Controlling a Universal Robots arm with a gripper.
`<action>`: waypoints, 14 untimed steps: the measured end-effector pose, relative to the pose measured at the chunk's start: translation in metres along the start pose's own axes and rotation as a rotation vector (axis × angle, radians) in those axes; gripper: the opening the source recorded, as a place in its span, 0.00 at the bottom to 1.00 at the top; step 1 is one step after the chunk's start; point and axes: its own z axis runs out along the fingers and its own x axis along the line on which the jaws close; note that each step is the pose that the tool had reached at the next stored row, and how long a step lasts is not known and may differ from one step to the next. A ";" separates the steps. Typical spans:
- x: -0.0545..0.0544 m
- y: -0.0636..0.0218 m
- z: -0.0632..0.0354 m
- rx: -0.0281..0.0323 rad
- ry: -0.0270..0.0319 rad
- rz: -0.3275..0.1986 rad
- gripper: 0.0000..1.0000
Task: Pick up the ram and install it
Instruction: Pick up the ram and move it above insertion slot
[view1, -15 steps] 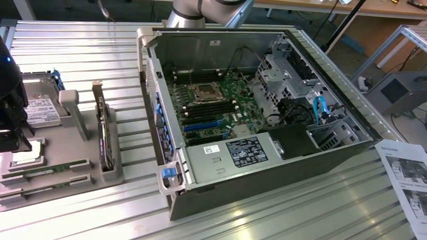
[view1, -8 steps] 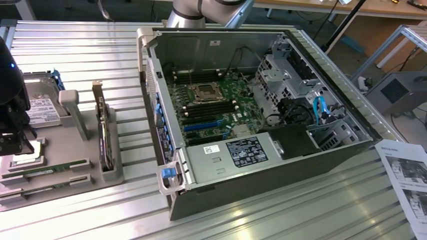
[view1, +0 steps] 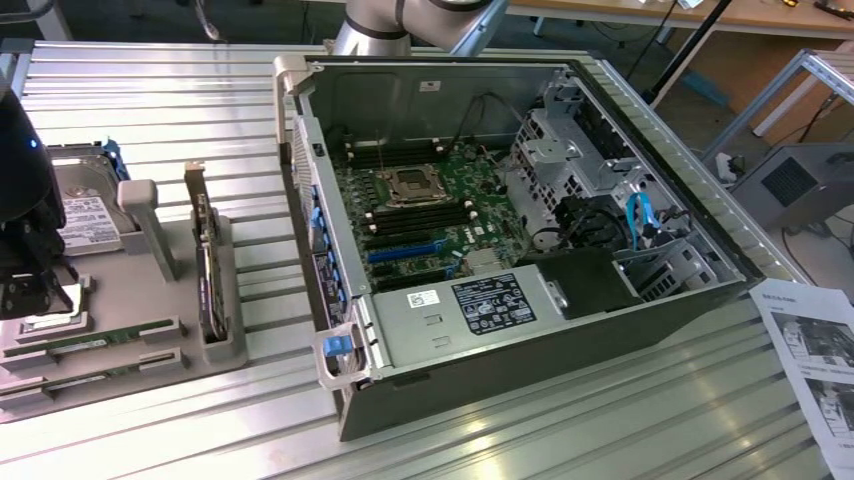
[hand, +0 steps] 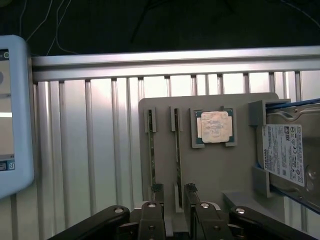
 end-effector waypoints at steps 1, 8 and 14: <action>0.000 -0.0001 0.0010 0.0000 0.0000 0.000 0.30; 0.000 -0.0003 0.0079 0.0000 0.0000 0.000 0.30; 0.000 -0.0006 0.0137 0.0000 0.0000 -0.001 0.30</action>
